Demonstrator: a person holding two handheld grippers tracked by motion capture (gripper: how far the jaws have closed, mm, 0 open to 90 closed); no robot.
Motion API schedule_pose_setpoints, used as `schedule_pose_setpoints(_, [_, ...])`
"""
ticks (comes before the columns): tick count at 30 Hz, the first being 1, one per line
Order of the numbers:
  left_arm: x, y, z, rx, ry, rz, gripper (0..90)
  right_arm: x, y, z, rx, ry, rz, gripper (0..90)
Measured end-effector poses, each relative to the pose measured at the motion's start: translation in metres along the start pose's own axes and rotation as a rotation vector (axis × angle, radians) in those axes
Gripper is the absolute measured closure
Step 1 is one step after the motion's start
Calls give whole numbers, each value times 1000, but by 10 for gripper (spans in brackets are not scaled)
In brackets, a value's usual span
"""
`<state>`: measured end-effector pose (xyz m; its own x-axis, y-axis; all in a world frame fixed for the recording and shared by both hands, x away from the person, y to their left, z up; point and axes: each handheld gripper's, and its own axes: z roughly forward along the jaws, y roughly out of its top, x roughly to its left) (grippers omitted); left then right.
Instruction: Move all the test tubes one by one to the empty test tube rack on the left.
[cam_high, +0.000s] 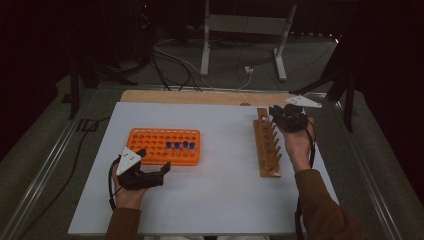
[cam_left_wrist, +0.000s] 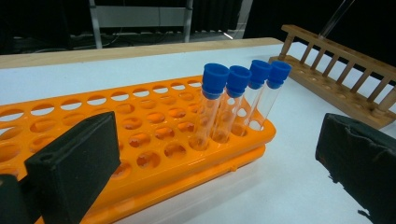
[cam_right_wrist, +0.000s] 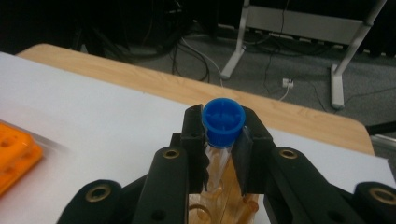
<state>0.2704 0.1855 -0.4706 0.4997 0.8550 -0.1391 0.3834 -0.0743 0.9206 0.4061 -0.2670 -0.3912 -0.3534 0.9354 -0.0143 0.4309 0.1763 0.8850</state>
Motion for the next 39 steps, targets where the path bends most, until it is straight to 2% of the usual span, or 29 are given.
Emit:
schedule_pose_setpoints(3, [0,0,0,1,0,1,8,2,5,-6,-17,7,-8,766])
schedule_pose_setpoints(8, [0,0,1,1,-1,0,8,9,10,-14,-34,53,-12,766])
schedule_pose_setpoints(15, [-1,0,2,3,-3,3,8,24,9,-20,-21,118,-48,765])
schedule_pose_setpoints(20, [-3,0,2,4,-7,12,8,35,2,-23,-9,159,-67,766])
schedule_pose_setpoints(30, [-5,1,2,2,-9,18,8,58,-19,-28,-2,263,-53,765])
schedule_pose_setpoints(39, [-8,3,0,-13,-9,27,8,68,-34,-30,19,325,-48,765])
